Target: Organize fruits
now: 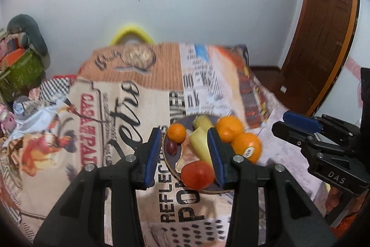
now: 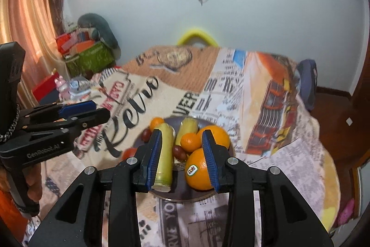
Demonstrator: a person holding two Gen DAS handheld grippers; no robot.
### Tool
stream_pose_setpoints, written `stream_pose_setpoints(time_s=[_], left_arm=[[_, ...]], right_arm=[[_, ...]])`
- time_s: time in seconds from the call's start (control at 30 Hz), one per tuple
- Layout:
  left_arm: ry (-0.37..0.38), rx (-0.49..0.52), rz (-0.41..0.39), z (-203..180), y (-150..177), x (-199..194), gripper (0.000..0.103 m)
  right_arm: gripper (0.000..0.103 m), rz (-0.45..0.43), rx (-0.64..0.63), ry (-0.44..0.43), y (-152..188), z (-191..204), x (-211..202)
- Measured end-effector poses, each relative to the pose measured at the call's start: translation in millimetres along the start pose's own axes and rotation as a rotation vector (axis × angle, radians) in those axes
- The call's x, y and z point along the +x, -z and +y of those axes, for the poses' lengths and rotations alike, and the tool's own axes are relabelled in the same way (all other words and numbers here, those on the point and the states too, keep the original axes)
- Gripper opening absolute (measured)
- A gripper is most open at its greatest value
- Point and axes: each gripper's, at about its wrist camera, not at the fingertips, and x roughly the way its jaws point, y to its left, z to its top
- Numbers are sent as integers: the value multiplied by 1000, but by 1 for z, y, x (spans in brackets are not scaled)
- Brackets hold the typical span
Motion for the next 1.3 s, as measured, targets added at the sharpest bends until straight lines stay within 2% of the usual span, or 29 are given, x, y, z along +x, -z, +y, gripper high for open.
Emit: stream_pose_setpoints(time_s=[0.3,0.57,0.63,0.67,0.73,0.8,1.07,1.13,1.3], left_arm=[[-2,27,-221,-27,-12,-123,41],[8,72,-374,-51,6,-216,41],[6,84,-399,-55,13,-232,44],[1,86,-411,-57,16,-238,46],[-3,83,-431,-59,21,-248,59],[-7,74,-449,-59,26,-258,66],[-22,64,-478,-59,36,-274,82],[-24,64,-481,-59,38,-275,91],[-33,71,-490,-59,43,-278,93]], right_arm=[[33,-201,-12,10,-15,29,-104],[33,-361,-21,16,-7,59,-181],[34,-388,-24,25,-4,67,-193],[37,-402,-25,32,-2,69,-198],[46,-429,-25,52,1,75,-206],[52,-446,-25,67,3,77,-209],[73,-474,-26,118,9,83,-213],[80,-480,-26,131,10,85,-214],[90,-488,-34,163,13,87,-215]])
